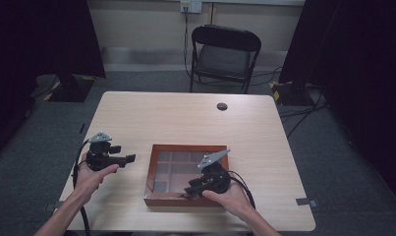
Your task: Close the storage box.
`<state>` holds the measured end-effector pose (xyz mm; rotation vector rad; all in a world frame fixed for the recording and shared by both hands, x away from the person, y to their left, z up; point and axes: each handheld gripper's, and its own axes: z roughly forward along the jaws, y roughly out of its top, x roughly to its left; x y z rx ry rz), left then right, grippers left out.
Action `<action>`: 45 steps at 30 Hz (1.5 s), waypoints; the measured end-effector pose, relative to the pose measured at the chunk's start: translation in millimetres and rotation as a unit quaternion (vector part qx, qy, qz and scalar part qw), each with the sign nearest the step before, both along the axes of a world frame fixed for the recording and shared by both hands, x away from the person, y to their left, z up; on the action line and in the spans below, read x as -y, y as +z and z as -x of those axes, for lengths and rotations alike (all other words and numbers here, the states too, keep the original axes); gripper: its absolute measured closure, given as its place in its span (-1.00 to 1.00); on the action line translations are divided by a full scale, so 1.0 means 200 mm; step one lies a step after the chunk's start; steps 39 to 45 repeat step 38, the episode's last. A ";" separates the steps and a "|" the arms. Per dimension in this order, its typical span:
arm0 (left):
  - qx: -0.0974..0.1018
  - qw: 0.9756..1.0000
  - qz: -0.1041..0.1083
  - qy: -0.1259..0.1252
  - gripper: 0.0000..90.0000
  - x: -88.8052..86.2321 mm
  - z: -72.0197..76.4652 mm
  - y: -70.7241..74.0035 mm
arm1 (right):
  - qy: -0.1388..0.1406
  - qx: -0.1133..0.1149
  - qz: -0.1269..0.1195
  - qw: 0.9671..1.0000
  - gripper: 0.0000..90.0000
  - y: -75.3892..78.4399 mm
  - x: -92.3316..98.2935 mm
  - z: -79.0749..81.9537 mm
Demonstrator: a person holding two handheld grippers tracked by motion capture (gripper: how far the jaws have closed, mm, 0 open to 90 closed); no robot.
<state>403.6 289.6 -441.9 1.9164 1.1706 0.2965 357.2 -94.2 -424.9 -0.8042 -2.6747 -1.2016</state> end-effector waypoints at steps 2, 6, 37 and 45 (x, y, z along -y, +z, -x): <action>-0.004 1.000 0.007 0.005 -0.56 -0.01 -0.01 -0.01 | -0.033 0.012 -0.009 0.999 0.17 0.02 0.06 -0.03; -0.019 1.000 -0.010 0.023 -0.59 -0.04 -0.04 -0.04 | -0.116 0.029 -0.009 0.993 -0.19 0.05 0.20 -0.10; 0.012 0.992 -0.117 0.052 -1.00 -0.03 -0.06 -0.31 | -0.408 0.108 0.113 0.900 -0.97 -0.38 0.83 -0.20; 0.013 0.992 -0.118 0.052 -1.00 -0.03 -0.06 -0.31 | -0.409 0.108 0.113 0.899 -0.97 -0.38 0.83 -0.20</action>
